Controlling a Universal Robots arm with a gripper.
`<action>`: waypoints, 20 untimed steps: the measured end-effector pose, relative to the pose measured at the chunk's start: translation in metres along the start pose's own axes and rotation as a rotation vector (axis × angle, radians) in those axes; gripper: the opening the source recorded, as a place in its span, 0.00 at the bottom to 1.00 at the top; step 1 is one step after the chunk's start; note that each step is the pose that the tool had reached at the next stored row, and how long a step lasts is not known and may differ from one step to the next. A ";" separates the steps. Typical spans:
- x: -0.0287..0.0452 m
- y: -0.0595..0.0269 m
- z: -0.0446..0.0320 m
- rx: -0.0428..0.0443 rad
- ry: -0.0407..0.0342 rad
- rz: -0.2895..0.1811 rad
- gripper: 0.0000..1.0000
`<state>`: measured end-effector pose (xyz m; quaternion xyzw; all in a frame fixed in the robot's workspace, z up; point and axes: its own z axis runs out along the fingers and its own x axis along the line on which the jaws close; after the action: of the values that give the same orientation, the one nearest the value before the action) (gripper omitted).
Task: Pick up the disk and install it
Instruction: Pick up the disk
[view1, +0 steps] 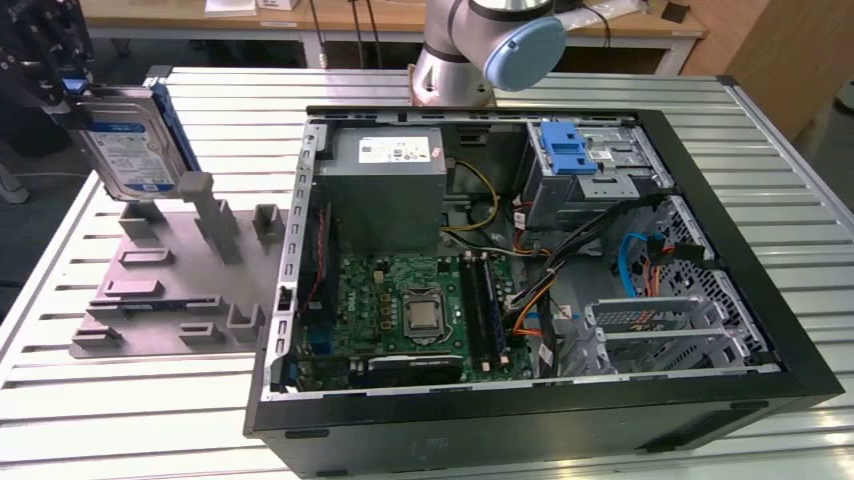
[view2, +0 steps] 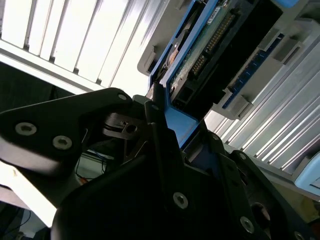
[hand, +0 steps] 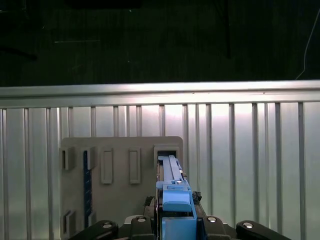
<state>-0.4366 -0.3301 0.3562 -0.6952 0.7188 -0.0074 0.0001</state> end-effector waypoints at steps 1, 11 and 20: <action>0.0000 0.0000 -0.0011 0.0001 -0.0001 0.000 0.36; 0.0001 -0.0001 -0.0122 0.0000 -0.0001 0.000 0.36; 0.0002 -0.0003 -0.0233 0.0000 0.0000 0.000 0.36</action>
<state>-0.4366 -0.3301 0.3795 -0.6952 0.7188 -0.0074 0.0001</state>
